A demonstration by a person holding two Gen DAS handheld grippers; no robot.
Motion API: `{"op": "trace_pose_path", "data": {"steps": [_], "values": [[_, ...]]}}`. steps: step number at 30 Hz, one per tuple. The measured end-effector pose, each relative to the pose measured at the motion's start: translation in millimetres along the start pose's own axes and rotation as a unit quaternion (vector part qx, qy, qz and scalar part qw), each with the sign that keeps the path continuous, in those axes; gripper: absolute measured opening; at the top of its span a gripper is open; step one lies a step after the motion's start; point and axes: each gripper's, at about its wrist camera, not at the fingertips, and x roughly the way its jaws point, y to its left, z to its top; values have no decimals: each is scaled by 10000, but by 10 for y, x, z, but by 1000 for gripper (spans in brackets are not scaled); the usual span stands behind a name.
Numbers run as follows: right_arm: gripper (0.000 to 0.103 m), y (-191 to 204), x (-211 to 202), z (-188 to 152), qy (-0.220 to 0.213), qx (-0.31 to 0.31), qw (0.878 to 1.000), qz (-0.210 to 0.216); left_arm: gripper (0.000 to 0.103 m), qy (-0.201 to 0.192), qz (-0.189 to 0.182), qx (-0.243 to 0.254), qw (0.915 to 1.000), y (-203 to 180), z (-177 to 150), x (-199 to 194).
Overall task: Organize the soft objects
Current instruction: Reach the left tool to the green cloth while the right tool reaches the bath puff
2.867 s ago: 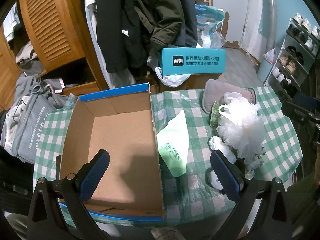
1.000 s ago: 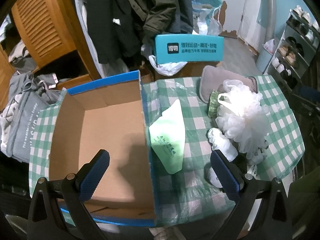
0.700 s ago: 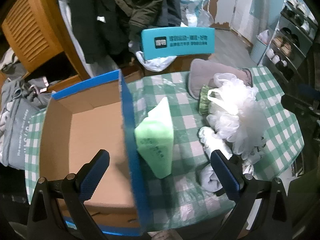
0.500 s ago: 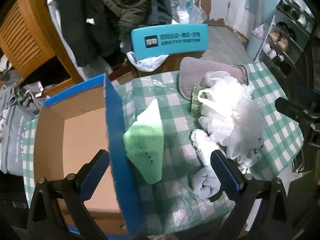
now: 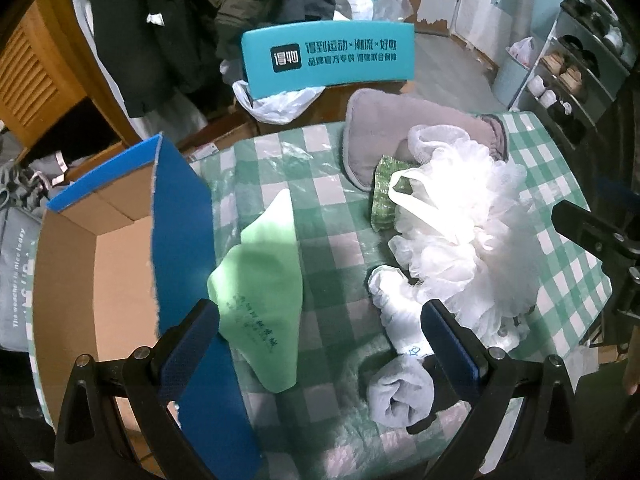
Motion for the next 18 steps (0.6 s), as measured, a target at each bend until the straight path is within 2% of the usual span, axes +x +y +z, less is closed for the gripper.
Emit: {"op": "trace_pose_path", "data": {"steps": [18], "values": [[99,146,254,20,269,-64,9995,178,102,314,-67,-214,9993,42,-17,425]]}}
